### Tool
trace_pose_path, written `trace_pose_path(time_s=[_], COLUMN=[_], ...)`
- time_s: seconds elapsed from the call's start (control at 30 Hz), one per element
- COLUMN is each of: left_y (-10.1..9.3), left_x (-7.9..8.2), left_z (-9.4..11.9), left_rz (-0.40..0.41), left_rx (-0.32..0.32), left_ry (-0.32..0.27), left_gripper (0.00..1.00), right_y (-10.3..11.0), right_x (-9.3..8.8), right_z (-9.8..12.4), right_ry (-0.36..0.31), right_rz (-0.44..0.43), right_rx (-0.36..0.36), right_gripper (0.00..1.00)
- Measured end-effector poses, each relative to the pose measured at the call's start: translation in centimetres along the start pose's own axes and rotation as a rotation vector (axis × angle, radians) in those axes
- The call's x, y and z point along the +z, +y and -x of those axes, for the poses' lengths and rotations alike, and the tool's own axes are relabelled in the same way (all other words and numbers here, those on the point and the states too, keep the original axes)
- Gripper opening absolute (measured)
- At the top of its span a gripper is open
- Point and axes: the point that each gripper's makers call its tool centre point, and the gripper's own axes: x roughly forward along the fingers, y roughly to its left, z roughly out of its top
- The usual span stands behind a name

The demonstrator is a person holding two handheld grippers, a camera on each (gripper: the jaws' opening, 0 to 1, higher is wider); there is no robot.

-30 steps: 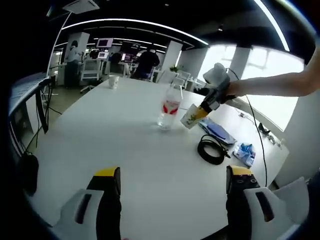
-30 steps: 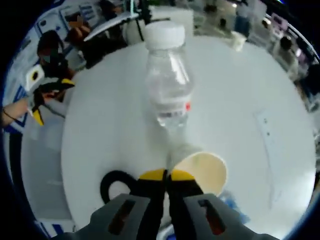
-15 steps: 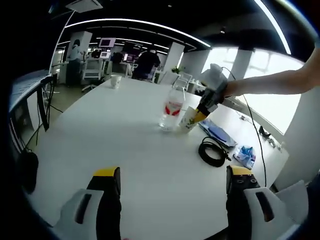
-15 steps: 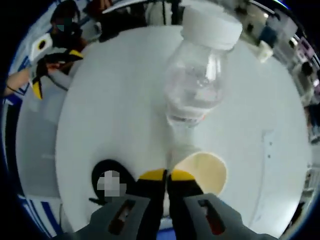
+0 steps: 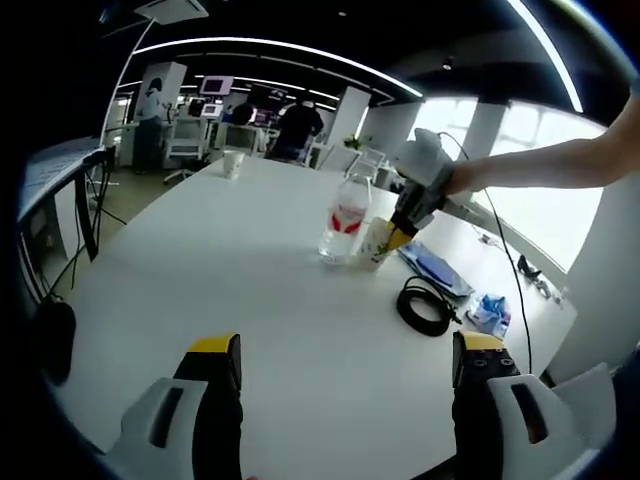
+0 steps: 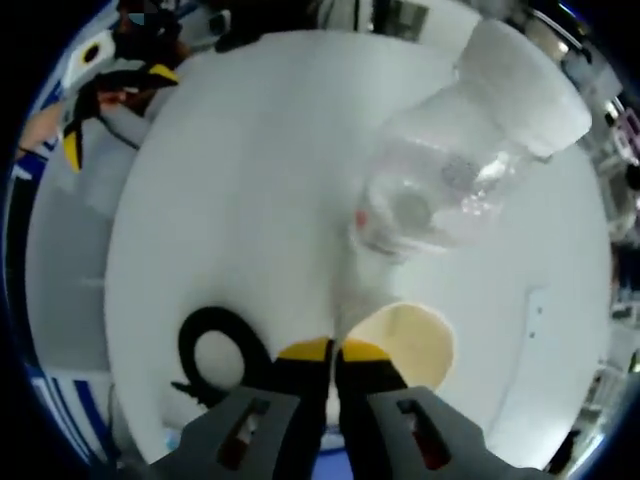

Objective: Arrange the tabletop items into an orderly group along one side of the table until the central work area is clear of visible clutter.

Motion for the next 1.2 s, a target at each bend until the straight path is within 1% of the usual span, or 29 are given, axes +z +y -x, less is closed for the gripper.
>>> trace_pose_path(time_s=[0.13,0.2,0.3,0.4,0.5,0.6,0.73,0.97,1.07,1.2], left_y=[0.02,0.15,0.25,0.36,0.32,0.32,0.48,0.67,0.7,0.71], left_x=[-0.01,0.06,0.36,0.33,0.34,0.36,0.39,0.49,0.41,0.33], left_z=[-0.02,-0.01,0.07,0.03,-0.03,-0.01,0.0,0.05,0.02,-0.03], left_rz=[-0.001,-0.002,0.013,0.015,0.016,0.017,0.022,0.029,0.029,0.028], left_rx=[0.001,0.009,0.008,0.013,0.011,0.01,0.014,0.019,0.018,0.016], left_ry=[0.001,-0.003,-0.02,-0.018,-0.019,-0.019,-0.023,-0.03,-0.027,-0.025], left_gripper=[0.85,0.86,0.86,0.86,0.86,0.86,0.86,0.86,0.85,0.86], right_y=[0.1,0.1,0.09,0.27,-0.25,-0.17,0.31,0.1,0.06,-0.11], right_x=[-0.15,-0.15,-0.15,0.05,-0.02,0.19,0.68,0.73,0.67,0.55], right_z=[-0.1,-0.15,-0.17,-0.15,-0.17,-0.25,-0.21,-0.56,-0.72,-0.88], right_ry=[0.016,0.018,0.013,-0.008,-0.002,-0.007,-0.02,-0.019,-0.014,-0.013], right_rz=[0.029,0.03,0.016,-0.019,-0.009,-0.044,-0.051,-0.054,-0.049,-0.058], right_rx=[-0.009,-0.011,-0.015,-0.005,-0.029,-0.025,-0.02,-0.014,-0.016,-0.012], right_gripper=[0.0,0.0,0.03,0.01,0.0,0.0,0.0,0.0,0.04,0.06])
